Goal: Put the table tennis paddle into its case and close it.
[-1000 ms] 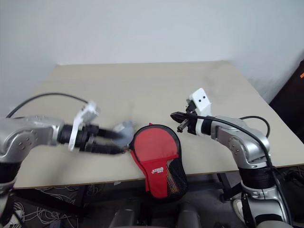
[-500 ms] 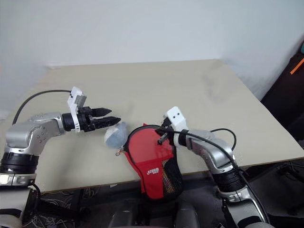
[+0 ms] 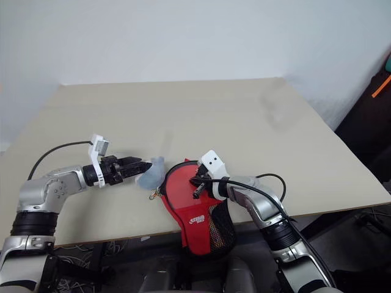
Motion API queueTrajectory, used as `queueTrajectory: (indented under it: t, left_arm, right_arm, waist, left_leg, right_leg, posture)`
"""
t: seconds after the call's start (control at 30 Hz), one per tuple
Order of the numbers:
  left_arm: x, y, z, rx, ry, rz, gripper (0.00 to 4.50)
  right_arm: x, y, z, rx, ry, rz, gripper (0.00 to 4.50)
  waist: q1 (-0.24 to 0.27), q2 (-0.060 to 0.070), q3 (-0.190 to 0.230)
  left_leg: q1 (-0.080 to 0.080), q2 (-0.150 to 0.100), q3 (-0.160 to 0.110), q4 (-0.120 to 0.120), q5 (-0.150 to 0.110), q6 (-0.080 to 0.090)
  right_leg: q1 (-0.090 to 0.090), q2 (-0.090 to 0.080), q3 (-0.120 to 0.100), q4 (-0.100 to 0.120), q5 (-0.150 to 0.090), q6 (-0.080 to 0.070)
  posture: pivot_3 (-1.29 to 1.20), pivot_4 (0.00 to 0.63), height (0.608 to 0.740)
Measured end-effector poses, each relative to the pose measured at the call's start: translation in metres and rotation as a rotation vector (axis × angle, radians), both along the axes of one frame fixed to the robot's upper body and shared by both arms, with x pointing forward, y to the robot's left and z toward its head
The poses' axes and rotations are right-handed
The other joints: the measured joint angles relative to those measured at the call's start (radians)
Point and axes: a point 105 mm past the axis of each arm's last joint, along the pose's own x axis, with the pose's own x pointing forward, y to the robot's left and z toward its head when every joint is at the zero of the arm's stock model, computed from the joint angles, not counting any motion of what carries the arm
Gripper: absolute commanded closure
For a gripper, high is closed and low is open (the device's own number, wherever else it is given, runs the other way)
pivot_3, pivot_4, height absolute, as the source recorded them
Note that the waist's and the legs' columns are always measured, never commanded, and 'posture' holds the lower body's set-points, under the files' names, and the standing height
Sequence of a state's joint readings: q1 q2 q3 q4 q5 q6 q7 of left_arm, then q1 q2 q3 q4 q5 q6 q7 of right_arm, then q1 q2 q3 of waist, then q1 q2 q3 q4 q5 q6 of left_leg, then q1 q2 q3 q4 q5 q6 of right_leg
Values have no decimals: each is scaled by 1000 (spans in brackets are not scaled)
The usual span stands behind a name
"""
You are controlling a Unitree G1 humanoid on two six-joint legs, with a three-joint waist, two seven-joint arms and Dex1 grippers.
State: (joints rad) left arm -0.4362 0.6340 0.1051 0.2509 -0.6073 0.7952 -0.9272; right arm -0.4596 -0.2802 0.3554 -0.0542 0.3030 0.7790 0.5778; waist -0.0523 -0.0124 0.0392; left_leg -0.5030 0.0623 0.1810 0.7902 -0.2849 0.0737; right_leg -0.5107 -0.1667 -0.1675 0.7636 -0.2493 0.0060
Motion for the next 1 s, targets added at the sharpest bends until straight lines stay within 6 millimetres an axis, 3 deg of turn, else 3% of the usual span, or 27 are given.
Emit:
queueTrajectory:
  t: [0.6, 0.7, 1.0]
  left_arm:
    - [-17, -20, -28, -59, 91, -31, 26]
    - [-21, -23, -28, -61, 101, -43, 649]
    - [-23, -26, -25, -89, 117, -42, 3457]
  right_arm:
    - [1, 6, -3, -4, -14, 11, 4500]
    - [1, 6, -3, -4, -12, 9, 4500]
    - [1, 6, -4, -9, -8, 4, 4500]
  waist:
    - [0, -2, -3]
    - [0, -2, -4]
    - [1, -3, -6]
  left_leg:
    - [3, 3, 0, 2, 0, 0]
    - [3, 3, -1, 2, 0, 0]
    - [3, 3, 0, 2, 0, 0]
  right_leg:
    - [1, 4, 1, 0, 0, -1]
    - [1, 4, 1, 0, 0, -1]
    - [1, 3, 1, 0, 0, -1]
  posture:
    - [0, 0, 654]
    - [0, 0, 654]
    - [0, 0, 654]
